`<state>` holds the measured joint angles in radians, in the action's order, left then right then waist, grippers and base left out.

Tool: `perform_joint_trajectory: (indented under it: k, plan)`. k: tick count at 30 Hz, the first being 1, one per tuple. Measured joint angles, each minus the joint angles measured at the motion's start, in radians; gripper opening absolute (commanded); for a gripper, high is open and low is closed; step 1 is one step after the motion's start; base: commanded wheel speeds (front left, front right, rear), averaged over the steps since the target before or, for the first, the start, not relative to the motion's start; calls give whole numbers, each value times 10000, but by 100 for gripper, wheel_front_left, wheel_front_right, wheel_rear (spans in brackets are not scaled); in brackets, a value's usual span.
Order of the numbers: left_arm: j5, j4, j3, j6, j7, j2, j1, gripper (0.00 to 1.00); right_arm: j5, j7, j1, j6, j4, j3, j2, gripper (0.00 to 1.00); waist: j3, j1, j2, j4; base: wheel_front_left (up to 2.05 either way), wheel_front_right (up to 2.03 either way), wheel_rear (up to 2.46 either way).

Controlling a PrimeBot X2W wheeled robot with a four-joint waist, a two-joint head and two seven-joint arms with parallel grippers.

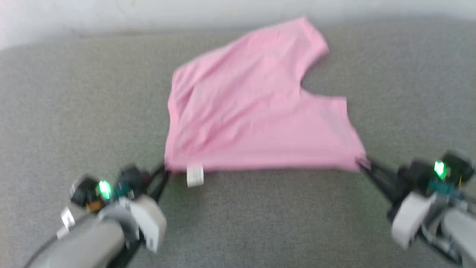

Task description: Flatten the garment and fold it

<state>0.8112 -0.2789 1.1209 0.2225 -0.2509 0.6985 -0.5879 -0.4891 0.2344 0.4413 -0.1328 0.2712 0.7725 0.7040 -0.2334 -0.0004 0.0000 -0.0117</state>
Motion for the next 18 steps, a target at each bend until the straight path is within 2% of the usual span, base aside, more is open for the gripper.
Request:
perform_joint_trajectory:
  k: [3,10,14,18]
  plan:
    - [159,531,268,297,171,224,866,0,2,-242,-1244,0,-468,-395,6,0,464,0,0,24,0,0,0]
    - [357,2194,573,1419,500,984,2252,0,167,-777,-4111,-2,-1680,-1521,-48,0,1422,0,0,13,0,0,0]
    - [412,2924,516,1764,610,1200,2379,0,472,-1007,-4616,-2,-2274,-2474,-180,0,1648,0,0,-115,0,0,0]
    - [332,3172,414,1847,673,1193,2144,0,848,-1306,-4375,-2,-2629,-3141,-322,0,1597,3,0,-296,0,0,0]
